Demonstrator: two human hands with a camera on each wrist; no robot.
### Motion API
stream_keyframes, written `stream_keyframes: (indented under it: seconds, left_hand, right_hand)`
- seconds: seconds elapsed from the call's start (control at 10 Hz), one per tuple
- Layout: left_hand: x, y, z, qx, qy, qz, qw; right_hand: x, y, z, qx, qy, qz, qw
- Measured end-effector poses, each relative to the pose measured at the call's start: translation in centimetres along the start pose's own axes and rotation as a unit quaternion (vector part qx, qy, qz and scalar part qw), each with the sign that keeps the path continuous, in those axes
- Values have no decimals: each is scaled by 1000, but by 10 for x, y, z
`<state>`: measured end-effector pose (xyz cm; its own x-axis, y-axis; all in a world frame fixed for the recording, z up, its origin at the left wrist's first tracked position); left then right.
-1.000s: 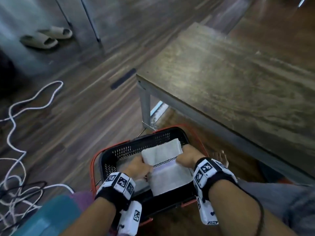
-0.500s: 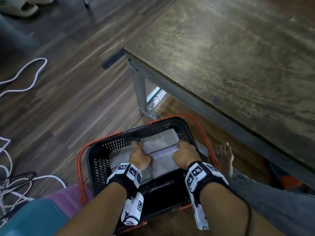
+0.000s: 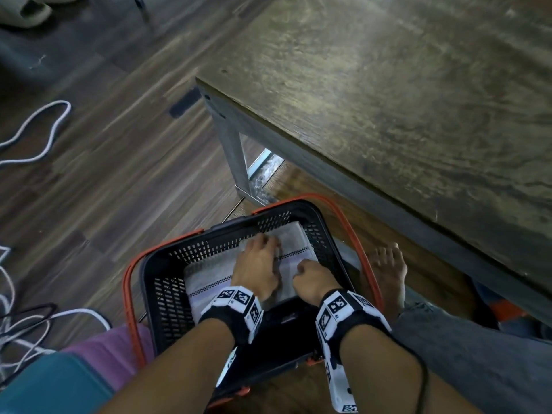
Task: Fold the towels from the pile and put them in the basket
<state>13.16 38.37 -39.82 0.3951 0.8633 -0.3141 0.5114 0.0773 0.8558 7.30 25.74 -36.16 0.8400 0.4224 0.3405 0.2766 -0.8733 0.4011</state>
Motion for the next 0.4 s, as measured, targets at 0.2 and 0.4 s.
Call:
stream_keyframes:
  seconds: [0.2,0.4]
  left_hand:
    - [-10,-10,3,93,-14,96,991]
    - [-14,11,5,85,6,29,996]
  right_hand:
    - [1,5,-7,20,1,-5,1000]
    - [19,23,-25,19,25,14,999]
Point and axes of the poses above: each hand's wrist, its own z-axis towards the middle knuckle, its own y-axis out of the back of the hand, x = y × z, the point moved 1 cm from there along z, towards the middle knuckle, and after that the axes turned 6 degrees about z, right-handed, at the moved point
